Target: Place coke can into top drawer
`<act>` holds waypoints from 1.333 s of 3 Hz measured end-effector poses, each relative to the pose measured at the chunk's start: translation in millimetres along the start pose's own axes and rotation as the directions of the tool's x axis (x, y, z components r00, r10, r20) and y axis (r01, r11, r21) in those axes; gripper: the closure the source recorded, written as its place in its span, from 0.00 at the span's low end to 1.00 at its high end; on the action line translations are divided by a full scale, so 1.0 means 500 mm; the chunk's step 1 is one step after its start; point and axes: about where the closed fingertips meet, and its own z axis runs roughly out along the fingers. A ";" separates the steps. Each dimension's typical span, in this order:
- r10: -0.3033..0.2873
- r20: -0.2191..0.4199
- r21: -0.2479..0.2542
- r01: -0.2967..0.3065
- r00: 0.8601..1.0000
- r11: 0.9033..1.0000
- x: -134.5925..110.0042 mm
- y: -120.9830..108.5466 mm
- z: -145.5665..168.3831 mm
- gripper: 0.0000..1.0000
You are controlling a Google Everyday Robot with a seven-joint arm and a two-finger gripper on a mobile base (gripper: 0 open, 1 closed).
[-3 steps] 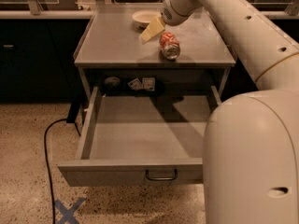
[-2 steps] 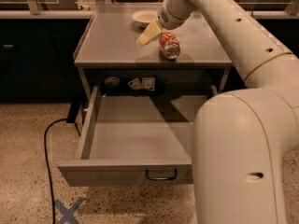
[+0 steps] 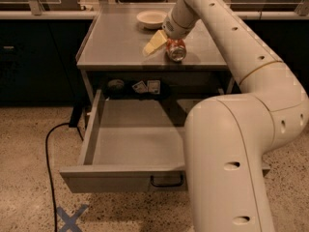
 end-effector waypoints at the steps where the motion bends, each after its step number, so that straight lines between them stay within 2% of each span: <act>1: 0.028 -0.040 -0.014 -0.029 0.999 0.999 0.022 -0.008 0.027 0.00; 2: 0.028 -0.041 -0.015 -0.029 0.999 0.999 0.023 -0.009 0.029 0.19; 4: 0.028 -0.041 -0.015 -0.029 0.999 0.999 0.023 -0.009 0.029 0.65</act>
Offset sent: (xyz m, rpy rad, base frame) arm 0.0015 -0.0040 -0.0159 -0.0043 0.0436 -0.0147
